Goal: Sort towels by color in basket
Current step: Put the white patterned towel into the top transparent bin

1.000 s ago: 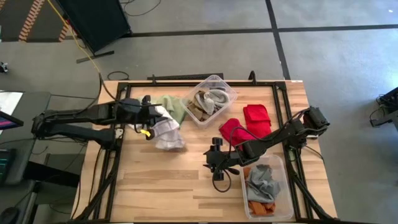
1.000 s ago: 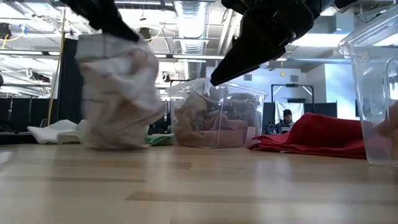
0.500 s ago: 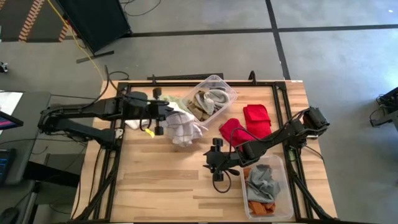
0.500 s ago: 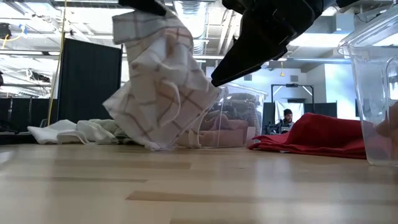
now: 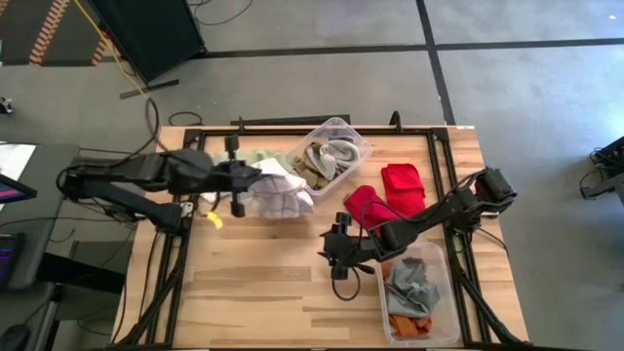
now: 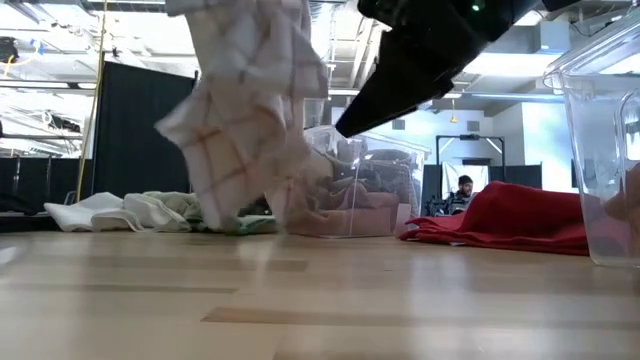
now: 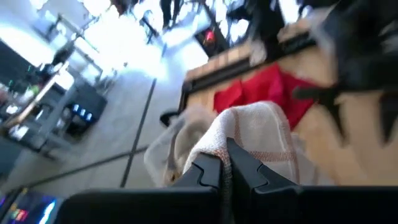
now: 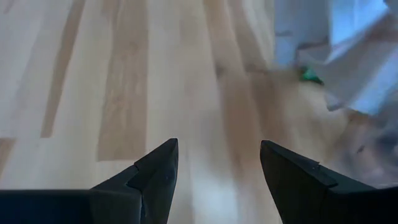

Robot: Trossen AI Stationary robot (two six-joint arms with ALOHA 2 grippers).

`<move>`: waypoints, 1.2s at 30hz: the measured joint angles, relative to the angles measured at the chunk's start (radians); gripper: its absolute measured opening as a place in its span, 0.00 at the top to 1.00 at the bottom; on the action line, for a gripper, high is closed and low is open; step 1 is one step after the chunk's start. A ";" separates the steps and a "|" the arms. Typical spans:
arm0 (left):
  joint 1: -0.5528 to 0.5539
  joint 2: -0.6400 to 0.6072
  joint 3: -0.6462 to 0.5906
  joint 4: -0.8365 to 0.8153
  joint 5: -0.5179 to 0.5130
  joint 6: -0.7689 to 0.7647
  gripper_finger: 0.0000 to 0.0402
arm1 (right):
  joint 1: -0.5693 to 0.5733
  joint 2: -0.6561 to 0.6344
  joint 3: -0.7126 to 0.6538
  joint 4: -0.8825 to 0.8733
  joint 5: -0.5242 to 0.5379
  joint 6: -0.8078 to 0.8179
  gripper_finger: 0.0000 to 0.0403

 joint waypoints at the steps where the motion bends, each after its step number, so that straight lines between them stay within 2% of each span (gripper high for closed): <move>1: -0.019 -0.004 0.007 -0.001 0.000 -0.007 1.00 | -0.005 0.000 0.000 0.016 0.001 -0.014 0.37; 7: -0.092 0.003 0.012 -0.063 -0.006 -0.026 1.00 | -0.046 0.000 0.000 0.200 0.002 -0.137 0.37; 11: -0.145 0.012 0.012 -0.099 -0.051 -0.025 1.00 | -0.086 0.000 0.000 0.307 0.002 -0.197 0.37; 18: -0.248 0.011 0.012 -0.103 -0.088 -0.016 1.00 | -0.159 0.000 0.000 0.370 0.002 -0.196 0.37; 23: -0.326 0.011 0.012 -0.106 -0.100 0.011 1.00 | -0.169 0.001 0.000 0.403 -0.006 -0.225 0.37; 29: -0.346 0.035 0.011 -0.017 -0.091 0.098 1.00 | -0.175 0.001 0.000 0.509 -0.143 -0.313 0.37; 36: -0.336 0.089 0.011 0.104 -0.044 0.212 1.00 | -0.195 0.001 0.000 0.546 -0.289 -0.354 0.37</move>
